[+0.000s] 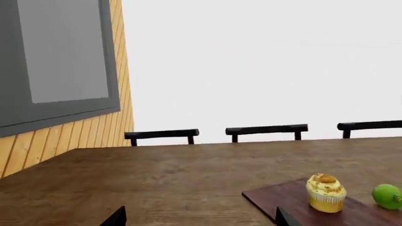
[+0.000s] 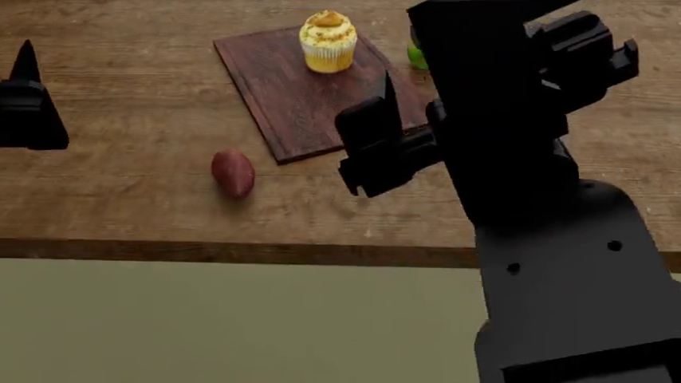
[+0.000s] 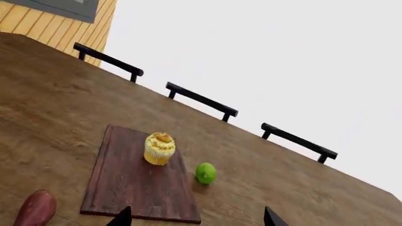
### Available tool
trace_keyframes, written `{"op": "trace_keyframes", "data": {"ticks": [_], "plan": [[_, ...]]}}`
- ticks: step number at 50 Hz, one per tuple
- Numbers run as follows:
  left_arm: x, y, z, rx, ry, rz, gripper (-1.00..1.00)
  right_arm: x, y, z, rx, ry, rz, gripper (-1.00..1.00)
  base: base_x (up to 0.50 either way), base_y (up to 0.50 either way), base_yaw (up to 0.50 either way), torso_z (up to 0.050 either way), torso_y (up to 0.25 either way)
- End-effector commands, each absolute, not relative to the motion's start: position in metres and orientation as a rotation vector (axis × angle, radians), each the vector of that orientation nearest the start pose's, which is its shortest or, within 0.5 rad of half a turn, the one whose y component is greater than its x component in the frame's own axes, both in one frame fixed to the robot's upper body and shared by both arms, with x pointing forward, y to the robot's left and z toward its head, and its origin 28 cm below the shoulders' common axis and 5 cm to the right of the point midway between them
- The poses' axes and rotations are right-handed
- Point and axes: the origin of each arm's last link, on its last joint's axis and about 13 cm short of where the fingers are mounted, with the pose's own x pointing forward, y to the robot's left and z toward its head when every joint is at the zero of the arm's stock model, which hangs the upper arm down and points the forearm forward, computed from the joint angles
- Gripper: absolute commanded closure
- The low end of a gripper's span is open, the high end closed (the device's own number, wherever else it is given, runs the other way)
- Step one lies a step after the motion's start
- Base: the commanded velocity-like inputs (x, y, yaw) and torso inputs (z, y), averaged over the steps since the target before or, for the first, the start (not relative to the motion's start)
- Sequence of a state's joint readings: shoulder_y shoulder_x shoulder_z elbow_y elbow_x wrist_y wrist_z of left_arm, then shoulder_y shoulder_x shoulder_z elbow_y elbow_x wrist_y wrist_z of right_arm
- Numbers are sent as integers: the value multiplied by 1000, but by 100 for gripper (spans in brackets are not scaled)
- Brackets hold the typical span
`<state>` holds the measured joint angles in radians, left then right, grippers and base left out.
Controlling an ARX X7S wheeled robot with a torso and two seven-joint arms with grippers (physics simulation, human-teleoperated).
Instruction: Clear the non-vegetable object off the cutting board and place the vegetables onto it.
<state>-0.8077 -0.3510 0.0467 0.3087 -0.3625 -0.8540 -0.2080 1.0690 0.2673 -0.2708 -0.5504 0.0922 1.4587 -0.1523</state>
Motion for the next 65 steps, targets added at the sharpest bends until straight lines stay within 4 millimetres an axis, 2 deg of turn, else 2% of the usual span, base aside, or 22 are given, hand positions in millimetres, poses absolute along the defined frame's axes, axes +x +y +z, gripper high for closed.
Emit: {"op": "trace_keyframes", "data": {"ticks": [1,14,65], "plan": [[329,266,289,100,-224,74,-100,311,-126,325,-288,-40,179,-100,500,-8,0,0,0],[329,266,301,100,-244,61,-100,313,-132,324,-279,-9,164,-100,500,-78,0,0,0],[327,267,305,98,-247,53,-100,308,-127,306,-299,41,216,-100,500,-20,0,0,1]]}}
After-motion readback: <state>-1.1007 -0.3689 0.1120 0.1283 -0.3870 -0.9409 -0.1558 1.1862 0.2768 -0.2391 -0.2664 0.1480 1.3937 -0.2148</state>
